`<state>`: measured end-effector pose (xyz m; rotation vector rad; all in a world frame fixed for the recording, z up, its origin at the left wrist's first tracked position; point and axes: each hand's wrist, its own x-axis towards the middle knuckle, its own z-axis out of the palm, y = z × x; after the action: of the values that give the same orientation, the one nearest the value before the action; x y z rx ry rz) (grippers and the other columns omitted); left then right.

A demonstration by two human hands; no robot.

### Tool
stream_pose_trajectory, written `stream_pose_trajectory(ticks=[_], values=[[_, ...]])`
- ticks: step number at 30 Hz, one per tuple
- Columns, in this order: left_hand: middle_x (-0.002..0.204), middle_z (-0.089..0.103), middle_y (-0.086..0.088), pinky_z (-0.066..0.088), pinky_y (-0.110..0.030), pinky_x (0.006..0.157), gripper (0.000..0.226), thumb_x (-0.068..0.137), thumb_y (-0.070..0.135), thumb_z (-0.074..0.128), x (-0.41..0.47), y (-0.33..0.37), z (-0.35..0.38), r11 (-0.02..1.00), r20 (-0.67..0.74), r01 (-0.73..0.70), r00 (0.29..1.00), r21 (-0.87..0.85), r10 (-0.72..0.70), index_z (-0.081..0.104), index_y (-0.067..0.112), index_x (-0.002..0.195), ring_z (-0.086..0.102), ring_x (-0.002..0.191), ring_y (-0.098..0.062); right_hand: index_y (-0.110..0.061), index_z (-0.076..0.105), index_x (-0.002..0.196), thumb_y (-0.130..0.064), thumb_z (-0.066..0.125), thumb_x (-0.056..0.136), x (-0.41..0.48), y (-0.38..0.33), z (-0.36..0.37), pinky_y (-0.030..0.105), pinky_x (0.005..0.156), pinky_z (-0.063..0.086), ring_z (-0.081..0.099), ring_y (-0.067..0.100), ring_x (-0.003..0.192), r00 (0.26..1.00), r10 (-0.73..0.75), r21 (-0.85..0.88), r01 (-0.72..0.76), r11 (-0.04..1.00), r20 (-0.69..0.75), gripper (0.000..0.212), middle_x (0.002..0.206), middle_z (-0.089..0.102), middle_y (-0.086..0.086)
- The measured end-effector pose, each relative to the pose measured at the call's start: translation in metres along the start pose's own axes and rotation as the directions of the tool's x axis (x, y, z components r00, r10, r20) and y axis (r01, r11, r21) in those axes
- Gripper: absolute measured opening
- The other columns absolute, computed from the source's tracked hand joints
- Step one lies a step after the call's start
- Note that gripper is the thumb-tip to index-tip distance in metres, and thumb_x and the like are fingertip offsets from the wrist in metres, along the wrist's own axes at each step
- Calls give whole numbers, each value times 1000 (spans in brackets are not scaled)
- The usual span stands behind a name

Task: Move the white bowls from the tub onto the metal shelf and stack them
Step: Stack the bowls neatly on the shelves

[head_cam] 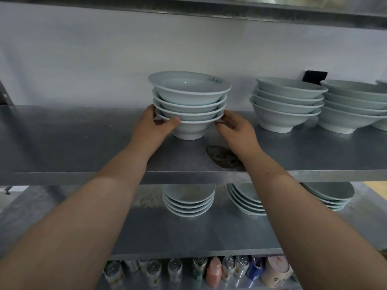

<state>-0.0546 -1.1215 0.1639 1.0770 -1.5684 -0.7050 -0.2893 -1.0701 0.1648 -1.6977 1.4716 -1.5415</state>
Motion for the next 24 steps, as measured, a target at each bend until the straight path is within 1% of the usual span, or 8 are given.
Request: stream_pose_trajectory(ticks=[5,8,10,12,14,17,22,24], values=[[136,55,9,43,-30,97,67,81,51,70,-2,4,-1,998,-43,35,998,-44,-37,47,26,139,54,123,-11,-18,64,123,-22,62,90,-1,-7,3,34,101,49,62,4,106,990,51,6,-51,999,-130,34,115,68,-7],[160,23,4,28,-39,117,88,84,60,59,-1,18,-3,990,-128,7,992,-144,-25,16,30,155,29,145,-15,-24,39,148,-34,59,95,4,-19,0,29,107,40,48,10,129,988,97,63,-91,994,-118,57,145,49,-1],[163,15,6,20,-30,117,75,96,53,47,7,31,-6,989,-149,-28,989,-143,6,9,33,157,22,147,-11,-31,23,154,-46,55,96,14,-30,-3,34,113,34,39,16,140,988,145,128,-138,982,-49,68,156,36,-1],[161,21,8,20,-16,106,61,103,45,38,15,43,-8,991,-131,-43,991,-123,27,12,31,157,27,139,-4,-38,19,154,-57,52,92,25,-38,-4,42,117,31,38,19,141,984,178,159,-175,972,-1,73,158,33,-4],[157,31,6,25,-17,101,57,104,44,34,16,49,-5,992,-100,-37,995,-117,25,14,32,156,34,128,-3,-42,21,153,-63,51,84,30,-42,-1,44,117,31,37,18,141,983,184,187,-186,965,31,78,157,33,-8],[154,36,5,27,-20,99,56,104,44,34,12,45,-2,992,-102,-27,995,-121,14,16,32,155,38,131,-11,-47,21,151,-68,52,72,31,-42,2,43,117,31,38,18,140,981,186,228,-192,955,45,88,156,35,-9],[156,33,5,25,-20,101,58,105,43,34,11,43,-6,994,-63,-31,998,-109,24,11,32,156,34,139,-15,-46,18,152,-67,50,75,33,-44,2,43,118,30,37,17,141,985,163,216,-171,961,52,86,157,34,-9],[158,29,7,24,-20,102,59,104,43,35,13,43,-8,993,-35,-23,999,-117,19,9,31,157,31,141,-13,-42,18,154,-60,51,86,30,-44,1,35,117,28,36,18,141,990,138,147,-140,979,25,78,157,33,-7]])
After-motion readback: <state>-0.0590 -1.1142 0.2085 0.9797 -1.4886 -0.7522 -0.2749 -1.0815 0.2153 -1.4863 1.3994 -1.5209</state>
